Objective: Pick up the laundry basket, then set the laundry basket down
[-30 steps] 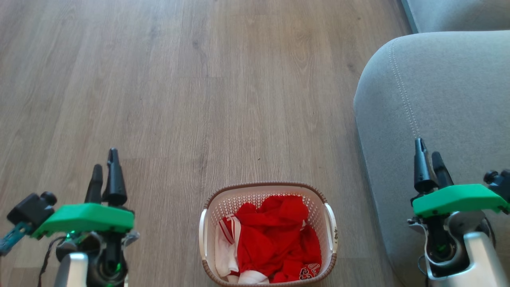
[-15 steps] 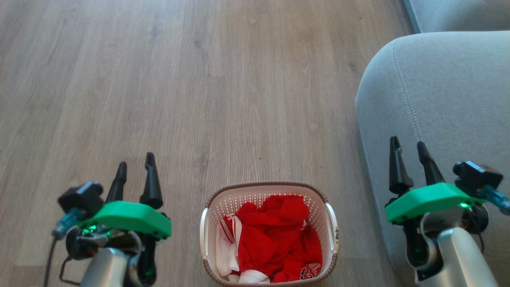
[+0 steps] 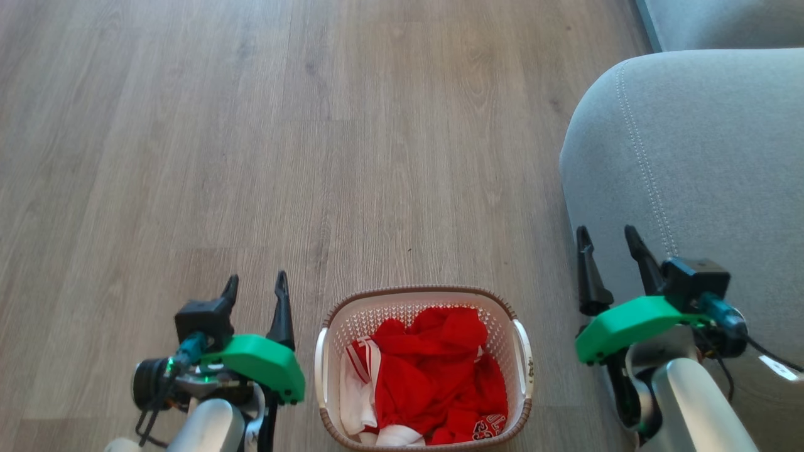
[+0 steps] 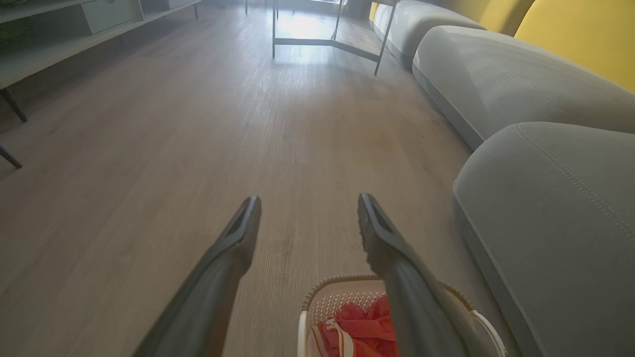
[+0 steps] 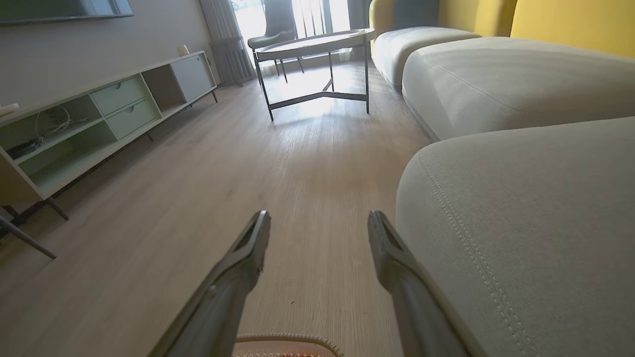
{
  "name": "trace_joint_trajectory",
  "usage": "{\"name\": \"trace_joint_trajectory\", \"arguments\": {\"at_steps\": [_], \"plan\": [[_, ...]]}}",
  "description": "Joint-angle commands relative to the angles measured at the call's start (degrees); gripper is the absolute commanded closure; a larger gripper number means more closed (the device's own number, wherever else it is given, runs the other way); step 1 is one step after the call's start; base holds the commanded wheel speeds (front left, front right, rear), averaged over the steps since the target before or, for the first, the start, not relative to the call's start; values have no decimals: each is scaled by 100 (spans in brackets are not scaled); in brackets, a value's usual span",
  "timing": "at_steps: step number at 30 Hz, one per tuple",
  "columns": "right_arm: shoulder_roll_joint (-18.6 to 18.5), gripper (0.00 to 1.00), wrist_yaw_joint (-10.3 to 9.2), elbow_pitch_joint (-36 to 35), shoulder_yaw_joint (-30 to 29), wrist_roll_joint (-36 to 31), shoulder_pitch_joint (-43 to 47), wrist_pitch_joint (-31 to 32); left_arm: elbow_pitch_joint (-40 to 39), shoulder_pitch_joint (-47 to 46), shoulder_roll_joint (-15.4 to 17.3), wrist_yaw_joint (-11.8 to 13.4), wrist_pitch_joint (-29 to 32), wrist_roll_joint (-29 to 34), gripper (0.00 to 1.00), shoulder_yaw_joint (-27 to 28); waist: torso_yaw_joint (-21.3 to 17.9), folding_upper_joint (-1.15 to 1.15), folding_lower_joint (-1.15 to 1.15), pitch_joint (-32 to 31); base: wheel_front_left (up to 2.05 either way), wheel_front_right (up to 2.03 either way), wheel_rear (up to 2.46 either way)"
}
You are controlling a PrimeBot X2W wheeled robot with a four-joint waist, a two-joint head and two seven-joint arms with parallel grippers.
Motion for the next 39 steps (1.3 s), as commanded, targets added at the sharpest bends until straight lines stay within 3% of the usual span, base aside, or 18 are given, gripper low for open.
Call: {"name": "trace_joint_trajectory", "arguments": {"at_steps": [1, 6, 10, 19, 27, 32, 39], "plan": [[-44, 0, 31, -169, 153, -182, -350, -89, -122, -379, 86, 13, -95, 143, 0, 95, 3, 0, 0, 1, 0, 0, 0], [-70, 0, 32, 170, 411, -263, -433, -173, 99, -450, 16, -47, -179, 314, 0, 67, 1, 0, 0, -11, 0, 0, 0], [-70, 0, 34, 192, 453, -406, -536, -240, -139, -504, -35, 59, -247, 586, 0, 141, -3, 0, 0, 17, 0, 0, 0], [-61, 0, 36, -584, 427, -959, -547, -391, -978, -482, -145, 314, -398, 1281, 0, 411, -19, 0, 0, 66, 0, 0, 0], [-62, 0, 39, -953, 330, -1152, -461, -508, -1364, -398, -229, 390, -515, 1779, 0, 475, -27, 0, 0, 22, 0, 0, 0], [-64, 0, 40, -890, 306, -1155, -414, -571, -1397, -294, -363, 233, -578, 1743, 0, 698, -47, 0, 0, -10, 0, 0, 0], [-64, 0, 40, -522, 215, -655, -297, -571, -1026, -95, -486, -444, -578, 1356, 0, 1070, -61, 0, 0, -59, 0, 0, 0]]}}
